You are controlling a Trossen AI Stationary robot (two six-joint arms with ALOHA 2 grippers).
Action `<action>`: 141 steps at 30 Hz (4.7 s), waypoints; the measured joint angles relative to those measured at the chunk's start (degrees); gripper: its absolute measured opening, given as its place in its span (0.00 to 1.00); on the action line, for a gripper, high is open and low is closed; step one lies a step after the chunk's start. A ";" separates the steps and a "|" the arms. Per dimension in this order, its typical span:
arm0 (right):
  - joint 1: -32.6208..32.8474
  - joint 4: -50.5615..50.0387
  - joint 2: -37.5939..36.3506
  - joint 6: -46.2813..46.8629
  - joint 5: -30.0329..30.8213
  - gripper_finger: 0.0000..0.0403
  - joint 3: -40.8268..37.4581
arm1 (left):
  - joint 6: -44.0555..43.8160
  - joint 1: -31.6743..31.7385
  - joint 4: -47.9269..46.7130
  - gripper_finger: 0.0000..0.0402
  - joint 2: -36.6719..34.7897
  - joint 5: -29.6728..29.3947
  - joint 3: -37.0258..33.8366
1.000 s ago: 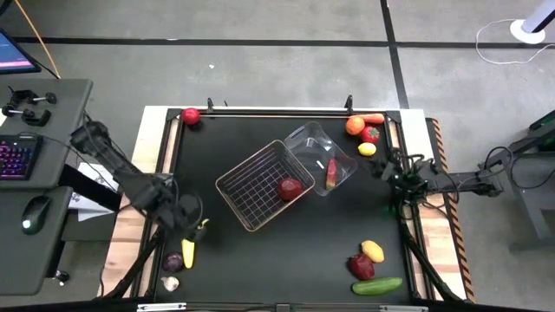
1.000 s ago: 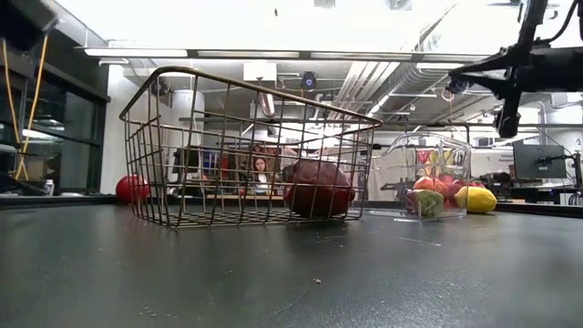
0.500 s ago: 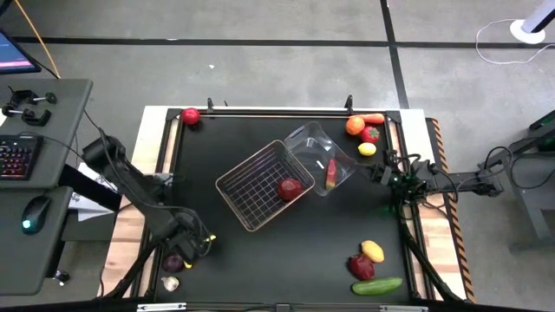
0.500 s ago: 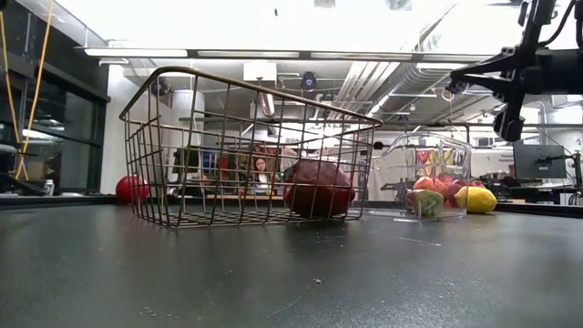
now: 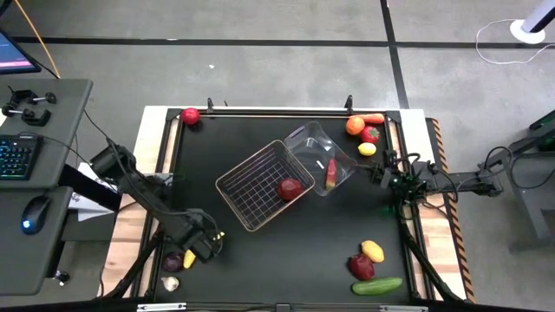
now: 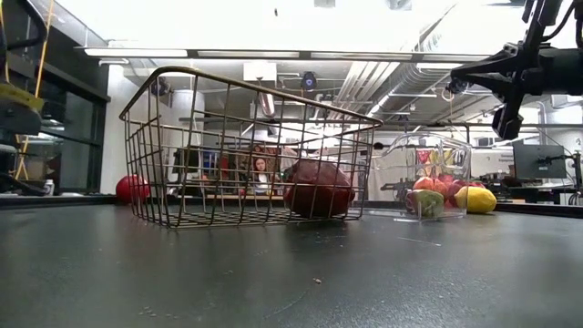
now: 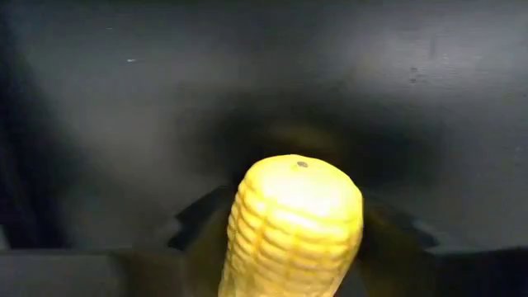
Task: Sort produce into baskets
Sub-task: Put the corn into the gold wire basket, then put the top lemon into the gold wire basket
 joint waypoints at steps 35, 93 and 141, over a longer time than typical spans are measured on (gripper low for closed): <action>0.00 28.48 0.33 -10.70 -0.79 0.00 1.37 | 80.05 27.20 11.26 0.34 -18.02 -38.14 21.99; -19.52 -89.97 56.50 7.84 9.00 0.61 61.68 | 77.67 41.03 32.83 0.59 -8.85 -7.33 5.01; -50.58 -46.60 69.64 19.44 -10.27 0.61 34.84 | 78.19 40.29 32.61 0.67 -8.87 0.67 5.03</action>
